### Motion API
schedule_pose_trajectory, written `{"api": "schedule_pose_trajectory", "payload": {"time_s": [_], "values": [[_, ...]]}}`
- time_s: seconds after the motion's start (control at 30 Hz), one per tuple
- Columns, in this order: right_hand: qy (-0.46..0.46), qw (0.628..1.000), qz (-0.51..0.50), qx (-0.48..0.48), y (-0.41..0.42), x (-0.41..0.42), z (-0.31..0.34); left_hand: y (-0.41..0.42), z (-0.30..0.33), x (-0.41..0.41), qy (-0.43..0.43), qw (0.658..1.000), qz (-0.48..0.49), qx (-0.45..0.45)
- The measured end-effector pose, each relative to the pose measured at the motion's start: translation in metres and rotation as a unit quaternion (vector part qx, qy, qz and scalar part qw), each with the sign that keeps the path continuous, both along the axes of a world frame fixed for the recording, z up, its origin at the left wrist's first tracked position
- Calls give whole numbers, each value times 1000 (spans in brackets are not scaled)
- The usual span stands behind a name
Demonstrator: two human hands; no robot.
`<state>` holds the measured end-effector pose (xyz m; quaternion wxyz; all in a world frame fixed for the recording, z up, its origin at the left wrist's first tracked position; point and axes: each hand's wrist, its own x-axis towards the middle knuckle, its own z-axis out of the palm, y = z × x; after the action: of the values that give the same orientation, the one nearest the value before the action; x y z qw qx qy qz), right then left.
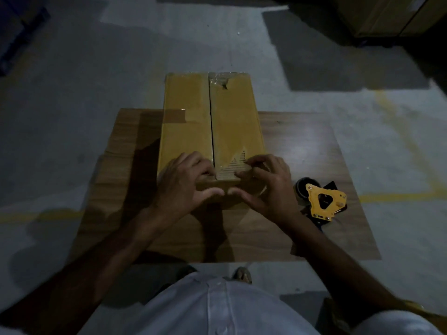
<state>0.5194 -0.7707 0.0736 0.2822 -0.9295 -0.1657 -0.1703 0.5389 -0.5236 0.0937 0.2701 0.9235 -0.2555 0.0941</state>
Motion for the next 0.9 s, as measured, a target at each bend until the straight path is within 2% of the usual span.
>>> {"api": "schedule_pose_trajectory", "payload": {"time_s": [0.1, 0.3, 0.4, 0.5, 0.67, 0.8, 0.9], "values": [[4, 999, -16, 31, -7, 4, -1, -14, 3, 7, 22, 998, -50, -23], [18, 995, -64, 75, 0, -5, -23, -24, -5, 7, -18, 1000, -11, 15], [24, 994, -47, 93, -3, -9, -20, -30, -4, 4, -3, 999, 17, 36], [47, 991, -17, 127, -19, -13, -12, -36, 0, 6, 13, 1000, 8, 0], [64, 980, -41, 183, -40, 2, -13, -53, -1, 11, -1, 999, -21, -27], [66, 977, -34, 201, -31, -3, -33, -52, -8, 7, -40, 999, -7, 30], [71, 974, -21, 216, -32, -6, -34, -57, -7, 4, -32, 997, 21, 59]]}}
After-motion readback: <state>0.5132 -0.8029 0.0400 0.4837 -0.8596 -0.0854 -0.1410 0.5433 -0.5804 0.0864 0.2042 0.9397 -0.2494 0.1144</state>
